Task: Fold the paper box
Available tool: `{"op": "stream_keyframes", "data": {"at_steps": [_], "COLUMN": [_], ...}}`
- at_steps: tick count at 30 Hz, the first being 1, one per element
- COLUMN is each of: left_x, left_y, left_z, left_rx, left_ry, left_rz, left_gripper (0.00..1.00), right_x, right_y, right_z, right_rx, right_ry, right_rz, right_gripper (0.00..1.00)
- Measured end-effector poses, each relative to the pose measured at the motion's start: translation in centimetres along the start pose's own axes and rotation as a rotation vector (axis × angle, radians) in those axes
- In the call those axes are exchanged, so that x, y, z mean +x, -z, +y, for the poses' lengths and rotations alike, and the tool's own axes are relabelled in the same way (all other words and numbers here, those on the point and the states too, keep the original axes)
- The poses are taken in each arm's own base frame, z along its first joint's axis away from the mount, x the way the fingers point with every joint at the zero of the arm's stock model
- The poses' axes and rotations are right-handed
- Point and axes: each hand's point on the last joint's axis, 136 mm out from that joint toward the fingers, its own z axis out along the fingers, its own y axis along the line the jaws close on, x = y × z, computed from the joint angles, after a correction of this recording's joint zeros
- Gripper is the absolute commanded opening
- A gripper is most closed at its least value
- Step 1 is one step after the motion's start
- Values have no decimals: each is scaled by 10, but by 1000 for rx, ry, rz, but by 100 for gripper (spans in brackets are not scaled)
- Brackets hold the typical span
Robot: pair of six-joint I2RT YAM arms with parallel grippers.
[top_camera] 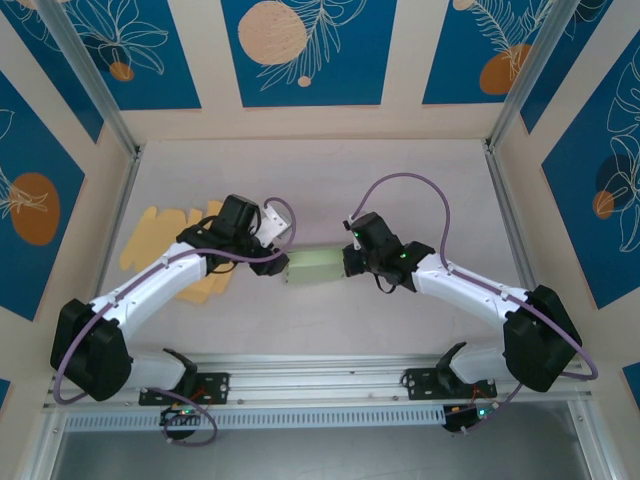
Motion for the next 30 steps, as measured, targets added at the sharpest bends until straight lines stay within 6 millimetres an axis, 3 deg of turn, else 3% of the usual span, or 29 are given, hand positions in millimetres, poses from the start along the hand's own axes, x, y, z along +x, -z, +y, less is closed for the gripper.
{"op": "stream_keyframes", "data": {"at_steps": [4, 11, 14, 16, 20, 30], "left_x": [4, 8, 10, 10, 8, 2], "left_y": [0, -1, -6, -8, -11, -6], "left_z": [-2, -2, -1, 0, 2, 3], "left_rx": [11, 7, 10, 6, -6, -15], "left_ry": [24, 55, 77, 86, 113, 181], "left_rz": [16, 35, 54, 62, 71, 84], "left_gripper": [51, 31, 29, 28, 14, 0], "right_x": [-2, -2, -3, -3, -3, -3], "right_y": [0, -1, -1, -1, -2, -4], "right_z": [0, 3, 5, 6, 7, 9], "right_rx": [4, 6, 7, 9, 17, 39], "right_ry": [0, 8, 14, 18, 24, 43], "right_rz": [-1, 2, 1, 2, 0, -9], "right_gripper": [0, 0, 0, 0, 0, 0]}}
